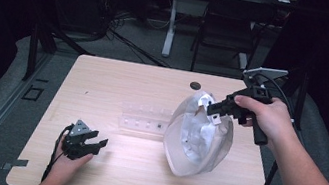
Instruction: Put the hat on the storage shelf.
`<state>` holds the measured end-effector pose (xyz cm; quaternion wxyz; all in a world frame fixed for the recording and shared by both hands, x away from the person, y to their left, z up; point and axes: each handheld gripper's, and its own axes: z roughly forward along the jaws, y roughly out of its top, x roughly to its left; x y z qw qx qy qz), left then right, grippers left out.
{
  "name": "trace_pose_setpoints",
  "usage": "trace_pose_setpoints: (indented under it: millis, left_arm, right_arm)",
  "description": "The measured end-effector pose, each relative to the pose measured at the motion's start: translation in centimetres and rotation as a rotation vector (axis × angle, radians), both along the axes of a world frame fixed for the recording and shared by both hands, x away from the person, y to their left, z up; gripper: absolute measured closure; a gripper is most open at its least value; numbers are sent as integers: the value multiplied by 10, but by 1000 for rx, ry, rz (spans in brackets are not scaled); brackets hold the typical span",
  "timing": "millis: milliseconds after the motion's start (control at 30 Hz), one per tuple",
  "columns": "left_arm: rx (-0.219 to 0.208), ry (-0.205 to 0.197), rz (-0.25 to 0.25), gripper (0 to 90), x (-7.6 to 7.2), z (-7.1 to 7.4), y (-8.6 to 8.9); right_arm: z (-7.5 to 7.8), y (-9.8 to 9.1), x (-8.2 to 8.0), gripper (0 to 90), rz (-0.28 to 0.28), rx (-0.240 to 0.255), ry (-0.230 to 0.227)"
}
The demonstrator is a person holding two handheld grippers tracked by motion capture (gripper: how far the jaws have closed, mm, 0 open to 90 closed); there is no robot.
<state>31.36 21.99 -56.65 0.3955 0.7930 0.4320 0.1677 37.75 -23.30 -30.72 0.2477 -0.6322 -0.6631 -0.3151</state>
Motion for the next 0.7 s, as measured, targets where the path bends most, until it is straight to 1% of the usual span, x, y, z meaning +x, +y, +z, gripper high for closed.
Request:
trace_pose_setpoints:
  millis: [167, 200, 267, 300, 333, 367, 400, 467, 500, 600, 633, 700]
  left_arm:
    - [19, -29, -57, 468, -4, 6, -13]
    - [23, -37, -68, 468, -5, 7, -15]
    - [9, -50, -77, 468, -5, 10, -18]
    - [-1, -47, -78, 468, -6, 12, -20]
    - [-9, -42, -87, 468, -6, 14, -21]
    - [-26, -50, -91, 469, -6, 15, -23]
    - [-31, -55, -97, 469, -6, 18, -26]
    - [-29, -62, -113, 469, -7, 22, -29]
    - [-38, -71, -115, 469, -8, 23, -31]
    - [-52, -81, -131, 469, -9, 26, -38]
    - [-48, -78, -144, 469, -9, 27, -40]
    - [-43, -91, -149, 469, -9, 29, -45]
  right_arm:
    - [8, 4, 7, 812, -19, 17, -19]
    - [8, 4, 8, 812, -13, 18, -25]
    - [11, 6, 10, 812, -13, 16, -25]
    - [11, 7, 11, 812, -24, 22, -26]
    - [12, 7, 13, 812, -21, 21, -29]
    - [13, 8, 14, 812, -26, 23, -31]
    - [13, 8, 16, 812, -33, 25, -33]
    - [13, 9, 18, 813, -32, 26, -36]
    - [13, 9, 20, 812, -38, 25, -37]
    - [13, 10, 23, 812, -43, 30, -41]
    - [13, 10, 24, 812, -44, 31, -43]
    - [13, 9, 27, 812, -53, 36, -48]
